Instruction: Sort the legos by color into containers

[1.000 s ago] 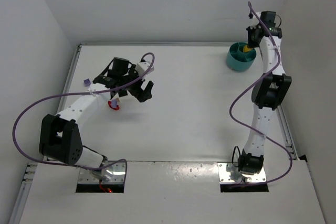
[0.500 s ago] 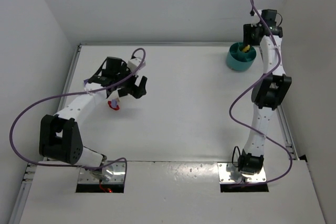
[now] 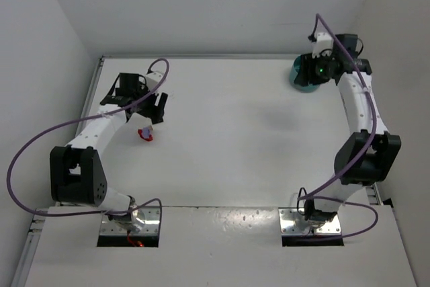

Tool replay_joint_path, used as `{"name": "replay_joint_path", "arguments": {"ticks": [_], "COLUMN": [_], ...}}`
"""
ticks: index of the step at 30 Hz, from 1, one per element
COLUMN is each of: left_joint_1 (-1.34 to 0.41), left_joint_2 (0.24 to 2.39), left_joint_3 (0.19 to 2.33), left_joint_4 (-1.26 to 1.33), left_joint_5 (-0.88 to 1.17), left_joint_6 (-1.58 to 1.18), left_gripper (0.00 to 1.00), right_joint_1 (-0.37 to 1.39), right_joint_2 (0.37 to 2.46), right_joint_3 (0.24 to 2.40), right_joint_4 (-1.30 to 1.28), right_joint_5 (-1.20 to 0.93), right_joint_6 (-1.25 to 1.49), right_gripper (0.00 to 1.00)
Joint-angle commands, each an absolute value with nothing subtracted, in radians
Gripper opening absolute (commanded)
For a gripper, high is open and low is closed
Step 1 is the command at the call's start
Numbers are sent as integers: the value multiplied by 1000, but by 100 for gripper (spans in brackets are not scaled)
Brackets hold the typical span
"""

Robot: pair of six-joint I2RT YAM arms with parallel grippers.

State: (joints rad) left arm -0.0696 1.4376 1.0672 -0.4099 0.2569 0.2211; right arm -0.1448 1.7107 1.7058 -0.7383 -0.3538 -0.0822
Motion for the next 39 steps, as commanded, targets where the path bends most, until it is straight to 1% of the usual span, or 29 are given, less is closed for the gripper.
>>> {"name": "replay_joint_path", "arguments": {"ticks": [1,2,3,5,6,10,19,26,28,31,32,33,36,39], "left_joint_1": [-43,-43,-43,-43,-34,-34,-34,-25,-25,-25,-25,-15,-6,35], "left_joint_2": [1483,1499,1532,1571,1609,1699,1897,1988,2006,2034,2046,2046,2046,1988], "left_joint_3": [1060,1060,1071,1095,1117,1173,1299,1382,1391,1391,1391,1391,1367,1341], "left_joint_4": [-426,-426,-426,-436,-436,-446,-446,-512,-523,-549,-549,-558,-558,-506], "left_joint_5": [164,140,129,114,114,114,123,181,195,204,213,213,222,261], "left_joint_6": [294,310,325,377,414,468,571,673,686,706,706,716,716,680], "left_gripper": [78,78,82,85,89,89,89,84,81,81,78,76,76,76], "right_joint_1": [-120,-111,-110,-100,-91,-71,-49,-40,-31,-31,-31,-22,-21,-21], "right_joint_2": [1660,1645,1632,1618,1618,1618,1629,1649,1658,1667,1667,1667,1677,1677], "right_joint_3": [1470,1436,1384,1347,1326,1304,1304,1333,1342,1342,1342,1353,1353,1362], "right_joint_4": [-675,-660,-651,-637,-637,-637,-649,-658,-667,-667,-667,-667,-676,-676], "right_joint_5": [-410,-410,-420,-429,-430,-439,-448,-448,-448,-448,-448,-448,-448,-448], "right_joint_6": [-112,-112,-103,-94,-94,-94,-94,-94,-94,-94,-94,-94,-94,-94], "right_gripper": [50,51,53,56,59,65,67,67,67,67,67,67,67,67]}}
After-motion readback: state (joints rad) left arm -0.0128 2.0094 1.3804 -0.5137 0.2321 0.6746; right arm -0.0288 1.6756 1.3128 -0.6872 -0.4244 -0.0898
